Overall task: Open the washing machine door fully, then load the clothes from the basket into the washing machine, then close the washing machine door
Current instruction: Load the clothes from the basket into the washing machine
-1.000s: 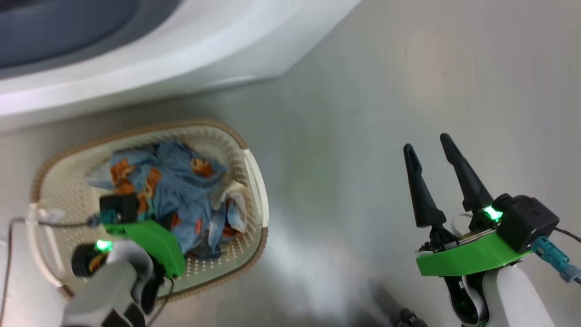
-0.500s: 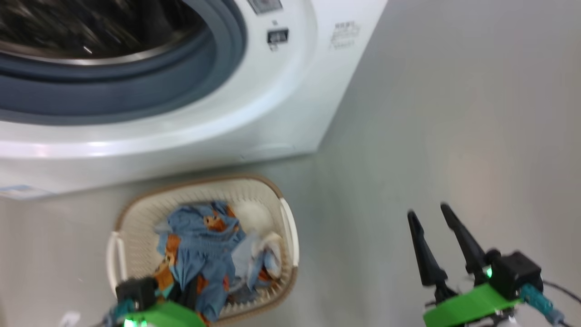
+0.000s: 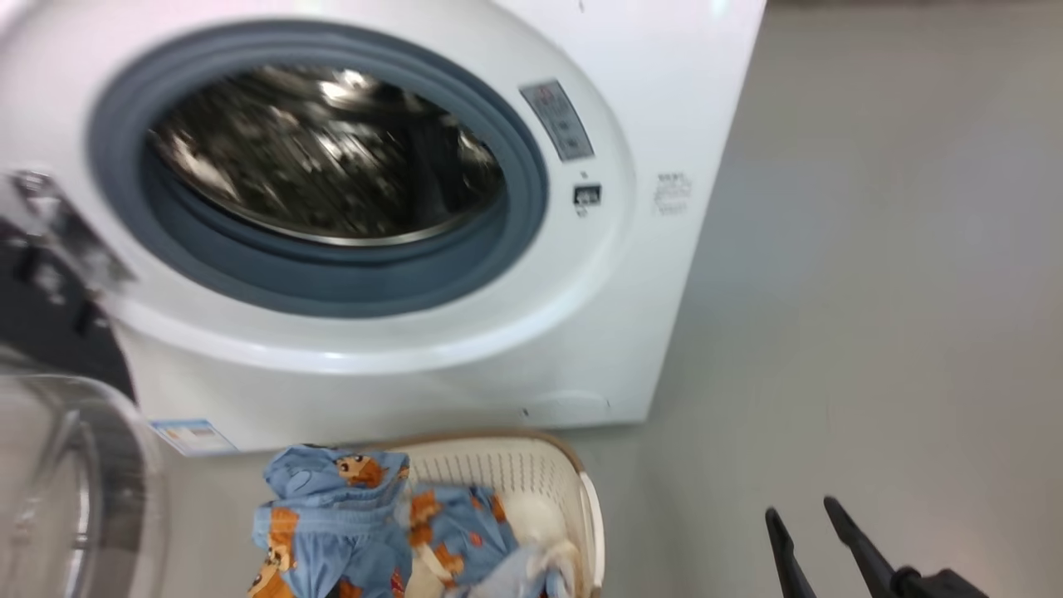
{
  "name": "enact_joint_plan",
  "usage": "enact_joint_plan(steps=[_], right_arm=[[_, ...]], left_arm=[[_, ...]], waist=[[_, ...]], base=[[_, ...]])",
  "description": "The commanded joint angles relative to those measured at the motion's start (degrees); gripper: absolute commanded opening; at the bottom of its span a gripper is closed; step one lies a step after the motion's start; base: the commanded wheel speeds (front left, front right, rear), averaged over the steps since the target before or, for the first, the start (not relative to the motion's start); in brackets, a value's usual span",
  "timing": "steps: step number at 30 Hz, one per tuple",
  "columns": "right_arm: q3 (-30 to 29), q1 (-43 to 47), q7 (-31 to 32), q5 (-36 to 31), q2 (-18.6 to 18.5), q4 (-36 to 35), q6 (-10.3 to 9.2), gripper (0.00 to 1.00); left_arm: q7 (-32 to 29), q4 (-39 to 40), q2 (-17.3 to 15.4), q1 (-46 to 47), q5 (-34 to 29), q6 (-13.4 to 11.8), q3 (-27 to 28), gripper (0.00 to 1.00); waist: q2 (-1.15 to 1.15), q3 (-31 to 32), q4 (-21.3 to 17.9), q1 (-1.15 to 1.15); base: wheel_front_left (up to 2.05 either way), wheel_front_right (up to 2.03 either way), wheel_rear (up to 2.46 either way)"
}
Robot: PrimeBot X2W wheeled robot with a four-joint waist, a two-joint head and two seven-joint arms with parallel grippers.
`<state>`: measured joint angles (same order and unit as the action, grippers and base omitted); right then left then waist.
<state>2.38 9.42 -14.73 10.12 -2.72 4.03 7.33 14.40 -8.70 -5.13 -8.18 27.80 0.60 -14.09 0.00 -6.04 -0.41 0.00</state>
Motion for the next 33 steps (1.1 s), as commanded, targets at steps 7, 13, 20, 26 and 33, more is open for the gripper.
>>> enact_joint_plan(steps=[7, 13, 20, 26, 33], right_arm=[[0.8, 1.6, -0.27, -1.73, -0.73, -1.74, 0.16, 1.0], [0.35, 2.4, -0.27, -1.62, -0.55, -2.69, 0.16, 1.0], [0.76, 2.56, -0.27, -1.98, -0.34, -3.15, 0.16, 1.0], [1.1, 2.13, -0.27, -2.04, -0.24, -3.1, 0.16, 1.0], [2.94, 0.55, -0.27, -1.48, -0.18, -2.95, 0.16, 1.0]], left_arm=[[0.6, 7.48, 1.56, -5.19, -3.81, 1.52, 5.45, 0.0], [0.6, 9.49, 1.99, -7.36, -5.05, 2.17, 6.15, 0.0], [0.6, 10.17, 2.19, -7.72, -5.96, 2.28, 7.01, 0.0], [0.6, 9.87, 2.23, -4.86, -4.27, 2.29, 6.87, 0.0], [0.6, 7.35, 2.24, 1.89, -1.54, 1.7, 6.65, 0.0]], waist=[[0.0, 9.38, 3.48, 0.0], [0.0, 10.03, 3.28, 0.0], [0.0, 9.71, 2.48, 0.0], [0.0, 8.14, 1.23, 0.0], [0.0, 5.25, -1.51, 0.0]], base=[[0.0, 0.0, 0.0], [0.0, 0.0, 0.0], [0.0, 0.0, 0.0], [0.0, 0.0, 0.0], [0.0, 0.0, 0.0]])
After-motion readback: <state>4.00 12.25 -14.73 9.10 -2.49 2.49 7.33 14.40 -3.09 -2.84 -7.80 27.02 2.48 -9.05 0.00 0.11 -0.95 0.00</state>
